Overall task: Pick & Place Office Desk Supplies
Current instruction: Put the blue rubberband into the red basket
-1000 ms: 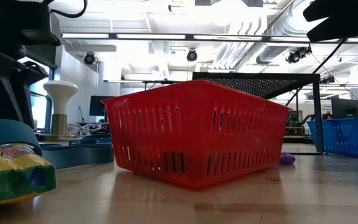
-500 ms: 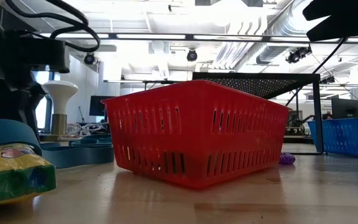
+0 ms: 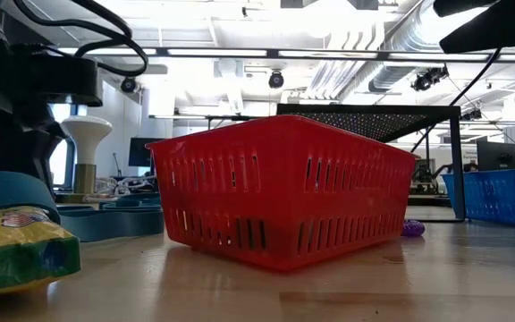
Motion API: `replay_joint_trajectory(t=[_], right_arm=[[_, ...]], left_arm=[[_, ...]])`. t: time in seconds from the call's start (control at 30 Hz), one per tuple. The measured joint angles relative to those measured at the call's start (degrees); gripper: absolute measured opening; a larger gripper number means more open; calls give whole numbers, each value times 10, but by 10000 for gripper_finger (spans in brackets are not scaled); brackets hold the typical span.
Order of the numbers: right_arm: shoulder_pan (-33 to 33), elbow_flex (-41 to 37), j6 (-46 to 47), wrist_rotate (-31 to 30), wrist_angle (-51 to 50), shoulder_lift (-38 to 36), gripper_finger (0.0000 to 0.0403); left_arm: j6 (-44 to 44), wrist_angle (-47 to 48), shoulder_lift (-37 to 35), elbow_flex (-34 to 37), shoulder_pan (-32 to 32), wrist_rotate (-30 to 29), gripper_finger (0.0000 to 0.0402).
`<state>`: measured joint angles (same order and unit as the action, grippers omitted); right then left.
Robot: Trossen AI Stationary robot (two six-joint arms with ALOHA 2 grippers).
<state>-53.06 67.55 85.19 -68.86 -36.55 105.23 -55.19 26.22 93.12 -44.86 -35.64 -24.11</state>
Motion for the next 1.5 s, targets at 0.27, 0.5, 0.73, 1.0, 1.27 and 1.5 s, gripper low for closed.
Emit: replay_joint_trajectory(t=[0.27, 0.5, 0.73, 1.0, 1.27, 1.5], right_arm=[[0, 0, -14, 0, 0, 0, 183], [0, 0, -15, 0, 0, 0, 183], [0, 0, -15, 4, 2, 0, 183], [0, 0, -15, 4, 2, 0, 183], [14, 0, -15, 29, 2, 0, 183], [37, 0, -15, 91, 10, 0, 183]], left_arm=[[46, 9, -20, -27, -2, -15, 2], [109, -5, -50, -90, -16, -90, 1], [237, -119, -52, -140, -37, -123, 1], [409, -311, -52, -142, -42, -142, 1], [478, -432, -52, -142, -18, -153, 1], [415, -444, -11, -142, 39, -97, 1]])
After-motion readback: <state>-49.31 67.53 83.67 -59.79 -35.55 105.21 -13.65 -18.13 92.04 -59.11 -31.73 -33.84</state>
